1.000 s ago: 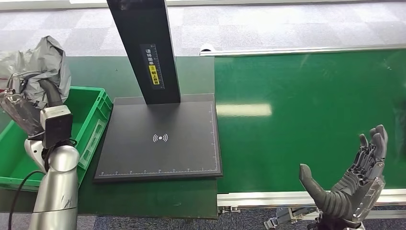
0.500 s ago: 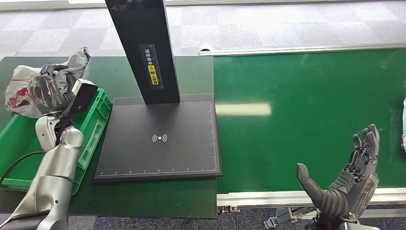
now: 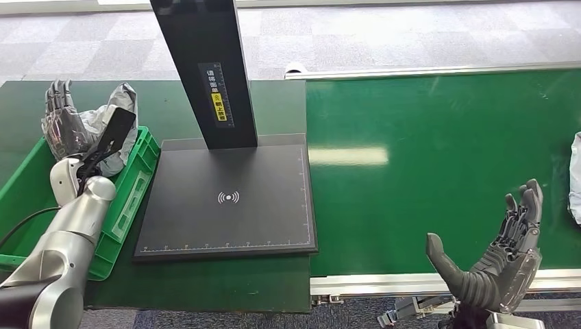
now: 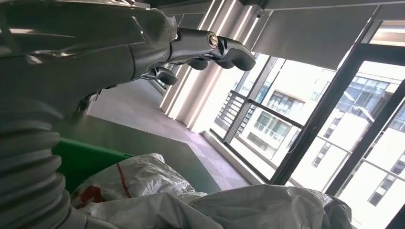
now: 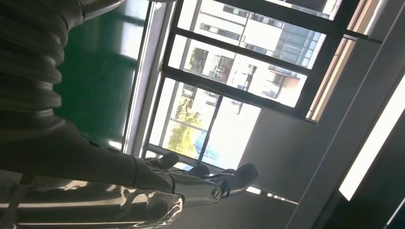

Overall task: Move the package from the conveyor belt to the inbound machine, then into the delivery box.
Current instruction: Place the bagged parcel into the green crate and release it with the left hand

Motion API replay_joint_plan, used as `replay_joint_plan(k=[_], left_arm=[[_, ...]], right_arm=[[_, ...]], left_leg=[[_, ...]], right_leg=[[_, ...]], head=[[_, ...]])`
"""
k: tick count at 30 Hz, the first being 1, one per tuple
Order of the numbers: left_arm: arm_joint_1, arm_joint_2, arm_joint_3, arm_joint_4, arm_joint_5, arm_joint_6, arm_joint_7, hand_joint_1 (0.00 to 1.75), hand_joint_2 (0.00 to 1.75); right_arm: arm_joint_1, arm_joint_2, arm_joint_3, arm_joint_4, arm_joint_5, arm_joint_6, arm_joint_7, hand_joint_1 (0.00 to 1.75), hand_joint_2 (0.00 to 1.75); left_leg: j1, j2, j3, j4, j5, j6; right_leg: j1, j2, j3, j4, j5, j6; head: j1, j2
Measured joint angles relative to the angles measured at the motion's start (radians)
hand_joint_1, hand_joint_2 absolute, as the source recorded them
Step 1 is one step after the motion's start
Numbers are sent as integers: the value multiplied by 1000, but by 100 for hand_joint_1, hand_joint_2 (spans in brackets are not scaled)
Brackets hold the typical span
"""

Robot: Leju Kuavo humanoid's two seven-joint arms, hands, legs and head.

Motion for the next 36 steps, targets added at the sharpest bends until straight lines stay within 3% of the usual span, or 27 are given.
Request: replay_joint_plan(k=[19,22,26,29,31,34,36], left_arm=[[-17,12,8,40,7,0,-8,0,175],[-18,5,38,31,75,1,-128,0,175],[-16,-37,115,-26,414,-2,-497,0,175],[50,-98,88,-217,642,-2,-604,0,175],[126,-154,47,-409,617,-3,-615,0,175],[266,-215,-69,-616,582,-89,-538,0,175],[382,-233,-173,-696,732,-179,-473,0,175]], right_arm=[[0,-7,5,5,0,-2,2,0,175],[2,-7,5,5,-3,-16,8,0,175],[8,-7,5,11,-7,-40,9,0,175],[15,-7,5,19,-9,-47,7,0,175],[19,-7,6,26,-8,-51,6,0,175],[24,-5,5,32,3,-52,9,0,175],[33,-3,-2,31,16,-34,14,0,175]], left_leg=[[0,0,0,0,0,0],[0,0,0,0,0,0],[0,0,0,0,0,0],[-1,0,0,0,0,0],[-1,0,-1,0,-1,1],[-3,0,1,0,-4,2],[-4,3,2,0,-6,2]], right_leg=[[0,0,0,0,0,0],[0,0,0,0,0,0],[0,0,0,0,0,0],[-1,0,0,0,0,0],[-1,0,0,-1,0,1],[-4,0,1,-1,-1,2],[-4,3,2,-1,-2,2]], head=[[0,0],[0,0],[0,0],[0,0],[0,0],[0,0],[0,0]])
